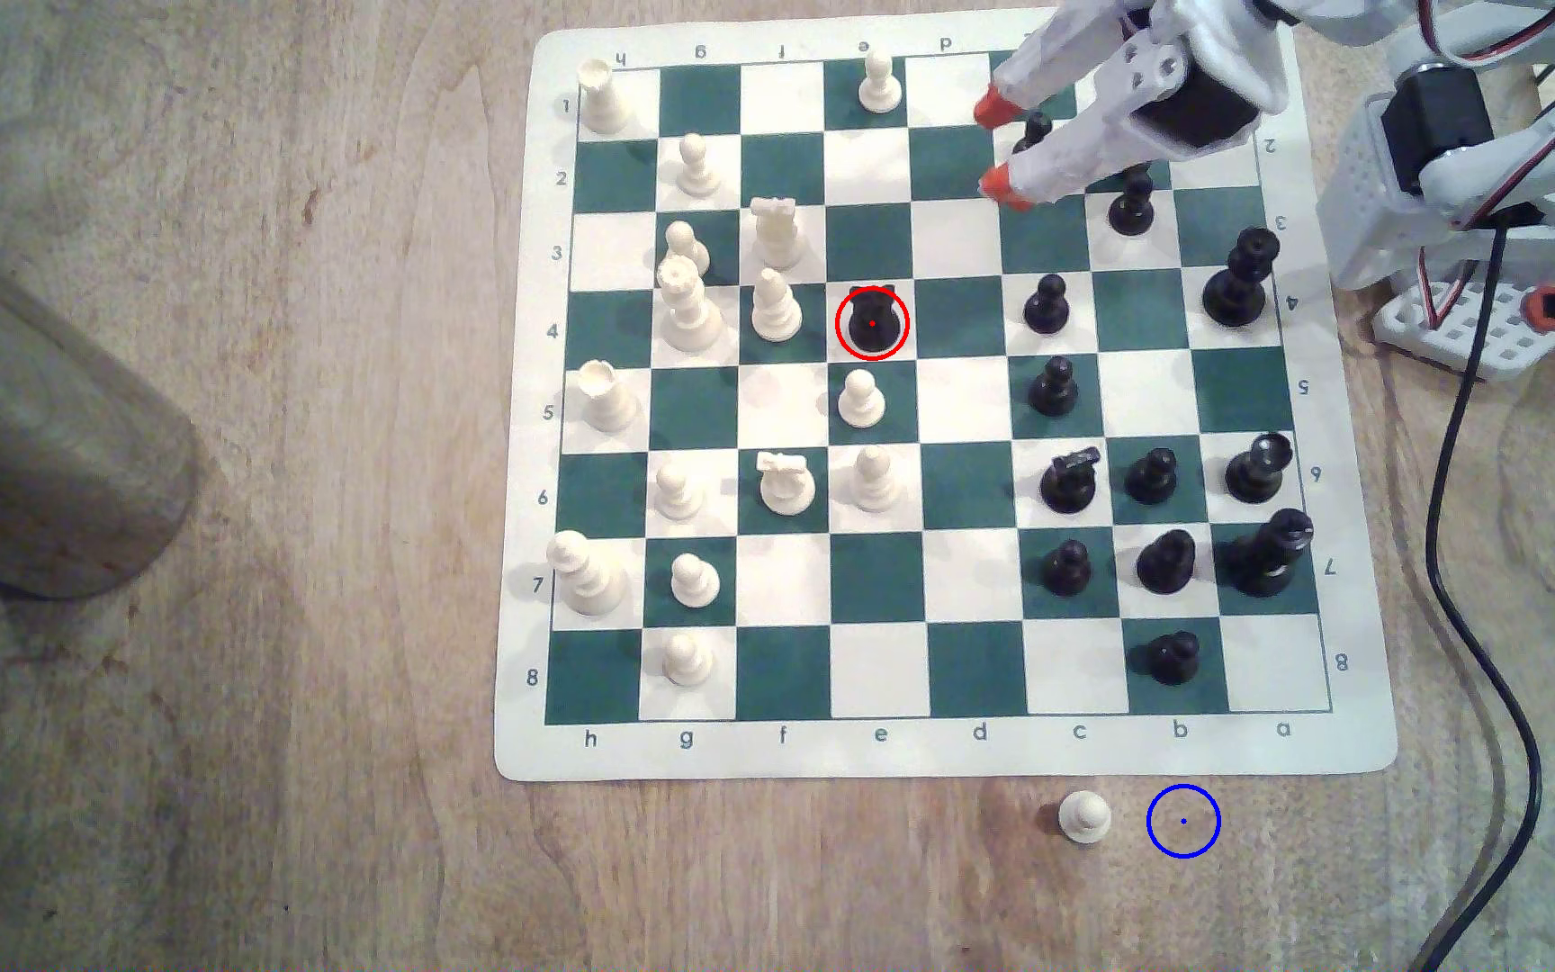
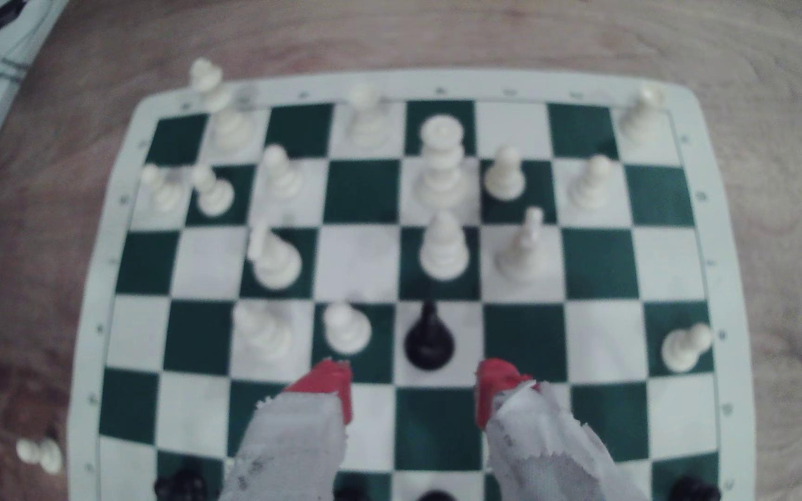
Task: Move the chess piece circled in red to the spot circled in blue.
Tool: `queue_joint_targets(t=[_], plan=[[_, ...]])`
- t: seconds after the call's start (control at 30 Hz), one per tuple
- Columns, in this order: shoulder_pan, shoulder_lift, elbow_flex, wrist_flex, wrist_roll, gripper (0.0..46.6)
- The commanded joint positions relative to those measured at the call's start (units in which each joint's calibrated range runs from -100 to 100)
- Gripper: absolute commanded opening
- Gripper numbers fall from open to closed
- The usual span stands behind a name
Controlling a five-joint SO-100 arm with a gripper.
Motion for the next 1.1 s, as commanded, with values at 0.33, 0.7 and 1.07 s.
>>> queue_joint_targets(t=[0.33, 0.7, 1.07], plan=[[-2.6, 19.4, -3.8, -12.3, -2.4, 19.4], [-3.4, 21.3, 6.4, -25.3, -0.7, 13.7], [-0.9, 27.5, 10.0, -30.3, 0.6, 16.5]])
